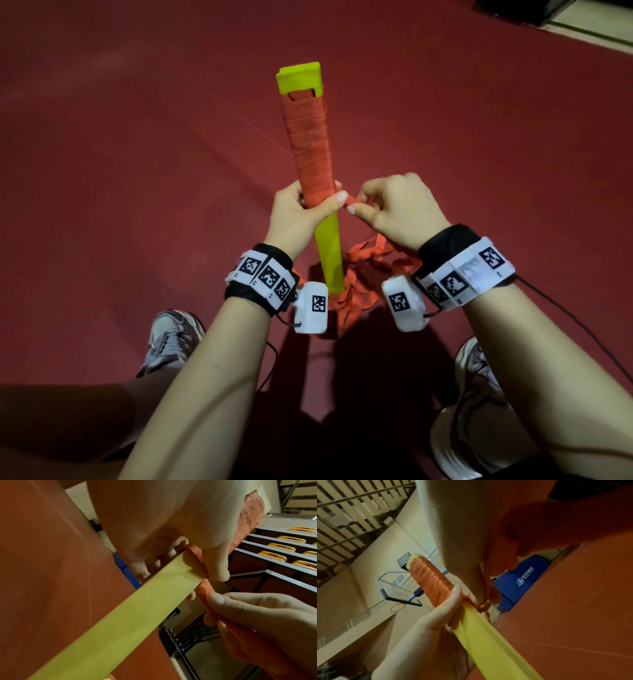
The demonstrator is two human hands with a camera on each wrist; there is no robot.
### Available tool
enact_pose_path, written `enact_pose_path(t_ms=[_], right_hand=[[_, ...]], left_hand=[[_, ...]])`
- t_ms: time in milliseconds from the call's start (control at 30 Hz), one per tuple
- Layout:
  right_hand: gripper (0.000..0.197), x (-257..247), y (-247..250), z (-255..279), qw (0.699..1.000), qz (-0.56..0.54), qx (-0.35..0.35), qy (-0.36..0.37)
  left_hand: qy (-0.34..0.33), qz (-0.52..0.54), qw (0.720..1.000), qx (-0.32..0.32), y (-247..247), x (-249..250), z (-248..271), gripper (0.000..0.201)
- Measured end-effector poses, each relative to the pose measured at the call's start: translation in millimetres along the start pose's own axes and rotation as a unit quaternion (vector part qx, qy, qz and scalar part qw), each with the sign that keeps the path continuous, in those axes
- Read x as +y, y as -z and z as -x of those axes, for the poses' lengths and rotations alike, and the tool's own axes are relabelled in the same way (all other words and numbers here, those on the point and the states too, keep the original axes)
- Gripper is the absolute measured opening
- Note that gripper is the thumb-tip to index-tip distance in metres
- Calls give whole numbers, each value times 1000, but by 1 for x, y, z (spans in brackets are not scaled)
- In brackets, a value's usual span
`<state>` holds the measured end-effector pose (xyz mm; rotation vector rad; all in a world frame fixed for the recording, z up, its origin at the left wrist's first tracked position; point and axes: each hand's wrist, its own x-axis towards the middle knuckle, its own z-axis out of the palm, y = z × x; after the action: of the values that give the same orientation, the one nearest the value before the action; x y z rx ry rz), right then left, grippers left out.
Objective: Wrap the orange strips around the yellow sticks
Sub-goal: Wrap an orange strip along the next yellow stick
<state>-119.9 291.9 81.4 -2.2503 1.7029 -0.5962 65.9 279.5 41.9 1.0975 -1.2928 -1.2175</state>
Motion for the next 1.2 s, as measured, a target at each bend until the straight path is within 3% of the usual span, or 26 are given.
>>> enact_pose_path(t_ms=[100,233,333,400,467,567,700,800,967,1100,1200], right_hand=[[55,0,-1,2,995,86,-14,-37],[65,2,7,2,987,142,-28,-76],[50,3,9,0,989,142,-9,-43],[26,4,8,-1,997,79,-9,-1],[15,4,6,0,999,17,-25,22],[18,3,4,1,999,-3,-28,29],[21,4,5,0,999,-19,-30,40],[18,-7,-3,5,998,-29,-35,49],[16,-16,-26,11,997,-43,-27,60],[14,-5,-26,9,1000,-14,-7,25],[27,5,-22,9,1000,1,16,-6]], left_hand=[[13,25,1000,8,-2,-1,2,29],[15,18,1000,-15,-1,-1,-1,20],[13,10,999,-36,-3,-1,-4,16],[7,7,999,-32,-4,-4,-7,18],[-7,1,999,-33,-3,-7,-11,20],[-23,-26,997,-75,-1,-15,-14,16],[20,-47,995,-85,-5,-35,-10,16],[40,-86,993,-64,-12,-48,-3,12],[-4,-209,978,12,-37,-40,16,18],[9,-253,967,-32,-49,-43,19,56],[-15,-325,943,-73,-52,-49,13,76]])
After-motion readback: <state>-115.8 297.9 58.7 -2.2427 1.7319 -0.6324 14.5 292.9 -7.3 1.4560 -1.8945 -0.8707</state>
